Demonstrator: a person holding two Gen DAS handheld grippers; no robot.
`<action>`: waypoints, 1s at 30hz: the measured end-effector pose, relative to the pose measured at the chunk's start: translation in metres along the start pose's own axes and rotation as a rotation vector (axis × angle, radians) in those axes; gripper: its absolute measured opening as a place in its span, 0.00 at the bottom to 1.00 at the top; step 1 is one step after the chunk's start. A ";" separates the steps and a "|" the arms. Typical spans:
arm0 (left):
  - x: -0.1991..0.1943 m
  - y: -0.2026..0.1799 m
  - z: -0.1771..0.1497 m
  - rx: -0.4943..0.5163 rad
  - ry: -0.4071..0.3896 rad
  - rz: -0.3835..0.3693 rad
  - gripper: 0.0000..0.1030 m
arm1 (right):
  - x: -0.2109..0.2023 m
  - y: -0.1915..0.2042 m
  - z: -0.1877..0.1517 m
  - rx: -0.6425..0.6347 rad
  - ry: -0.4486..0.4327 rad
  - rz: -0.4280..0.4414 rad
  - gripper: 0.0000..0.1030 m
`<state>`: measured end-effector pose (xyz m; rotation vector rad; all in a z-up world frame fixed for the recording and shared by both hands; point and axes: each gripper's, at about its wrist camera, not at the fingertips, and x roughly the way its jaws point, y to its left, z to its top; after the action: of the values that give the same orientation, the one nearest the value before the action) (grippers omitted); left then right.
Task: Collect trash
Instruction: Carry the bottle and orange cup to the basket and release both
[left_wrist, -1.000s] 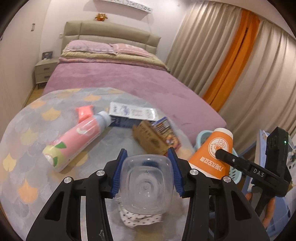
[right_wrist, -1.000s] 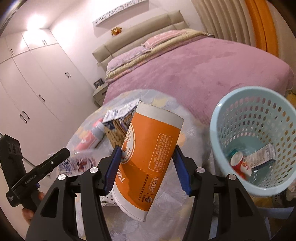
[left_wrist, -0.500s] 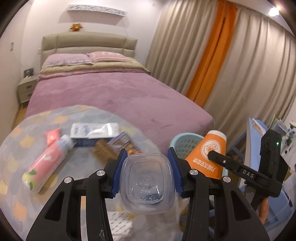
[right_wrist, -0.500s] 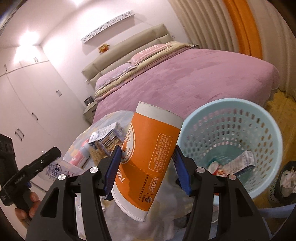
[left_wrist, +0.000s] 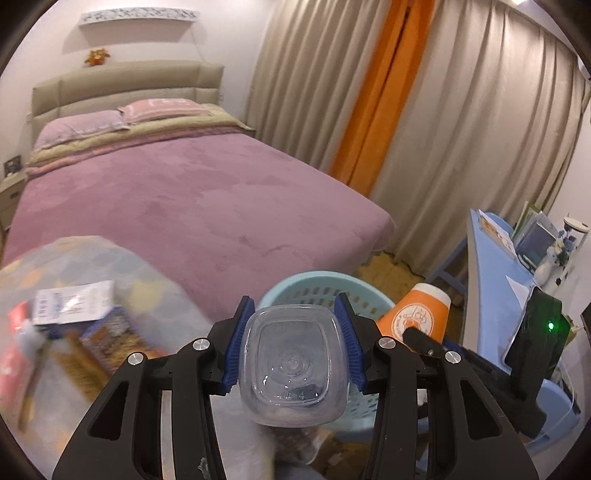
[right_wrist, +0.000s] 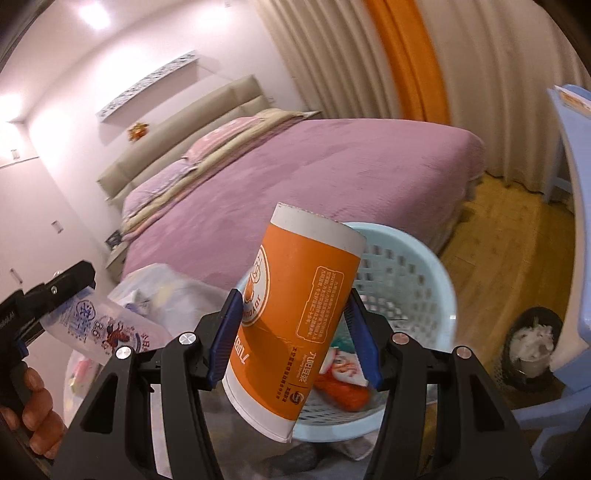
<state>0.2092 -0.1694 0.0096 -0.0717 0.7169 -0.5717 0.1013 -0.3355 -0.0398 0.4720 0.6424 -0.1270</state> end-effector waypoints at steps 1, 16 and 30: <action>0.010 -0.002 0.000 -0.001 0.010 -0.004 0.42 | 0.002 -0.003 0.000 0.002 0.001 -0.010 0.52; 0.098 -0.012 -0.029 -0.002 0.158 -0.003 0.43 | 0.032 -0.034 -0.009 -0.009 0.039 -0.155 0.52; 0.060 0.005 -0.031 -0.017 0.086 0.010 0.63 | 0.054 -0.027 -0.013 -0.030 0.073 -0.127 0.61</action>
<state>0.2282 -0.1925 -0.0509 -0.0591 0.8055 -0.5616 0.1302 -0.3517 -0.0915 0.4088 0.7454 -0.2204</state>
